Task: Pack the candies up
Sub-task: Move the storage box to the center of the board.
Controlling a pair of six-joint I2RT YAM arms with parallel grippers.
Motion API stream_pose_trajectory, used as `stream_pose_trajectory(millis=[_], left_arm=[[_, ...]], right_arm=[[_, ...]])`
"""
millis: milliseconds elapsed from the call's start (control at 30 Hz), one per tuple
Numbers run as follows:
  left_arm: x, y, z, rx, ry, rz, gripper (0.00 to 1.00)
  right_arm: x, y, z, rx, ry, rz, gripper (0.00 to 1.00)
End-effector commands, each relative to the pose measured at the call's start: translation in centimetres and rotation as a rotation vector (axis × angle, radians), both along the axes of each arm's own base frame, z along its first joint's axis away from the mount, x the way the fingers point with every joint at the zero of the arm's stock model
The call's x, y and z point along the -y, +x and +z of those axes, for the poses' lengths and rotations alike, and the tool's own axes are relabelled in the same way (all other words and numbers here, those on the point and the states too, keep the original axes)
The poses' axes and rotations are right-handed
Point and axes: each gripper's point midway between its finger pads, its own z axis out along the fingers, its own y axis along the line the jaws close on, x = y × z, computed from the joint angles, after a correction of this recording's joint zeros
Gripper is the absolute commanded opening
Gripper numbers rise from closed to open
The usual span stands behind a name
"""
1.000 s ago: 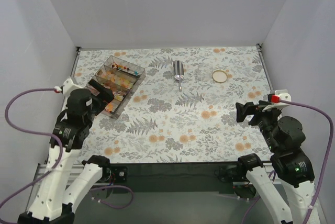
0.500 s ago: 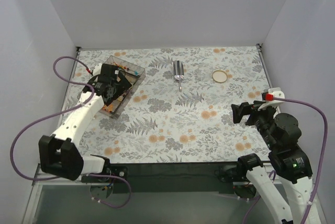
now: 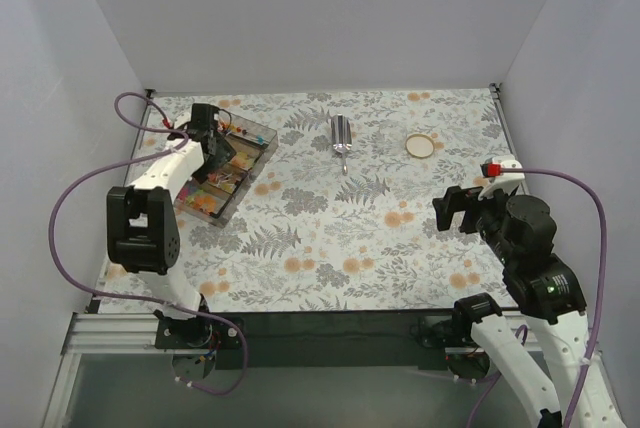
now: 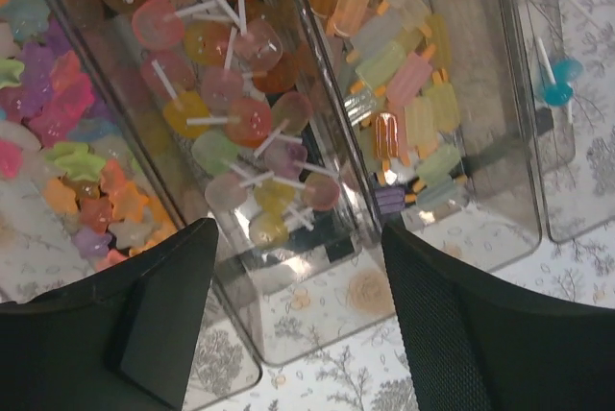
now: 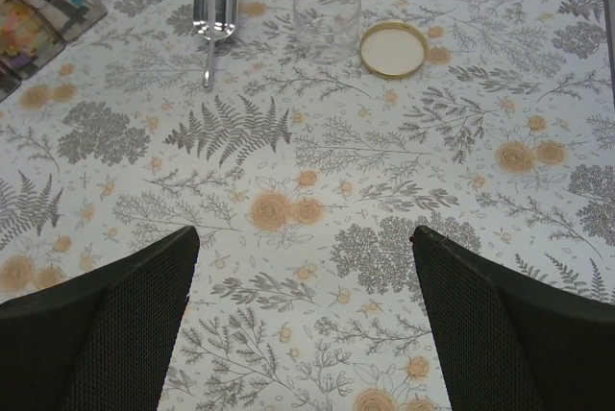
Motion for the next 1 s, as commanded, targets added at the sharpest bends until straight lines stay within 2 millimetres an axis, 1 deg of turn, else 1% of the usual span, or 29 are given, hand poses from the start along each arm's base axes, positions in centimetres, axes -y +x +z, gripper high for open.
stream_pose_trajectory(millis=[0,33,67,100,167,200,233,267,367,400,433,500,533,567,600,633,667,733,767,800,900,967], left_arm=[[-0.5,2.8,1.3,0.058,0.029,-0.01,0.64],[-0.6,3.1,0.2,0.03,0.032,-0.011,0.6],[-0.7,3.8,0.2,0.031,0.035,-0.009,0.59],[-0.9,4.1,-0.8,0.009,0.041,-0.005,0.57],[-1.1,4.5,-1.3,-0.004,0.05,-0.004,0.49],[-1.1,4.9,-1.1,0.004,0.051,-0.005,0.49],[-1.0,5.1,-1.4,-0.003,0.048,-0.007,0.47],[-0.9,5.2,-2.1,-0.018,0.046,-0.01,0.44],[-0.5,5.5,-2.6,-0.032,0.021,-0.015,0.24],[-0.4,5.4,-2.6,-0.034,0.014,-0.011,0.13],[-0.2,5.4,-2.6,-0.032,0.0,0.003,0.09],[0.1,4.9,-2.4,-0.036,-0.022,0.015,0.07],[0.4,4.4,-2.4,-0.042,-0.033,0.025,0.03],[0.4,4.1,-2.4,-0.044,-0.034,0.038,0.02],[0.8,3.8,-2.0,-0.038,-0.039,0.04,0.0],[1.1,3.2,-2.3,-0.055,-0.042,0.043,0.0],[1.3,3.0,-2.3,-0.055,-0.052,0.065,0.0],[2.3,2.3,-2.3,-0.065,-0.057,0.06,0.0],[2.7,1.8,-2.6,-0.072,-0.07,0.072,0.0],[3.7,1.5,-2.6,-0.073,-0.086,0.06,0.0],[5.2,0.6,-2.9,-0.084,-0.08,0.051,0.0],[5.5,0.1,-2.8,-0.086,-0.077,0.052,0.0]], right_arm=[[-0.4,0.8,1.1,0.02,-0.008,0.013,0.98],[-0.4,0.9,0.9,0.015,-0.013,0.011,0.98],[-0.4,1.1,0.8,0.011,-0.016,0.01,0.99],[-0.5,1.3,0.5,-0.001,-0.022,0.016,0.98],[-0.7,1.6,0.5,-0.006,-0.028,0.02,0.98],[-0.8,1.8,0.2,-0.018,-0.034,0.023,0.98],[-0.9,1.9,0.1,-0.021,-0.035,0.027,0.98],[-0.9,2.1,0.0,-0.026,-0.036,0.027,0.98],[-1.2,2.5,-0.5,-0.044,-0.043,0.036,0.98],[-1.3,2.5,-0.7,-0.053,-0.046,0.038,0.98],[-1.4,2.6,-0.8,-0.055,-0.044,0.045,0.98],[-1.6,2.6,-1.0,-0.064,-0.043,0.055,0.98],[-1.8,2.6,-1.1,-0.067,-0.041,0.064,0.99],[-1.9,2.6,-1.2,-0.069,-0.04,0.067,0.98],[-1.9,2.6,-1.1,-0.067,-0.038,0.07,0.98],[-2.0,2.5,-1.2,-0.067,-0.037,0.074,0.98],[-2.0,2.5,-1.3,-0.067,-0.037,0.077,0.98],[-2.1,2.3,-1.5,-0.066,-0.035,0.085,0.98],[-2.1,2.3,-1.6,-0.067,-0.035,0.086,0.98],[-2.1,2.1,-1.7,-0.067,-0.035,0.093,0.98],[-2.2,1.7,-1.7,-0.059,-0.03,0.105,0.98],[-2.1,1.6,-1.7,-0.054,-0.03,0.104,0.98]])
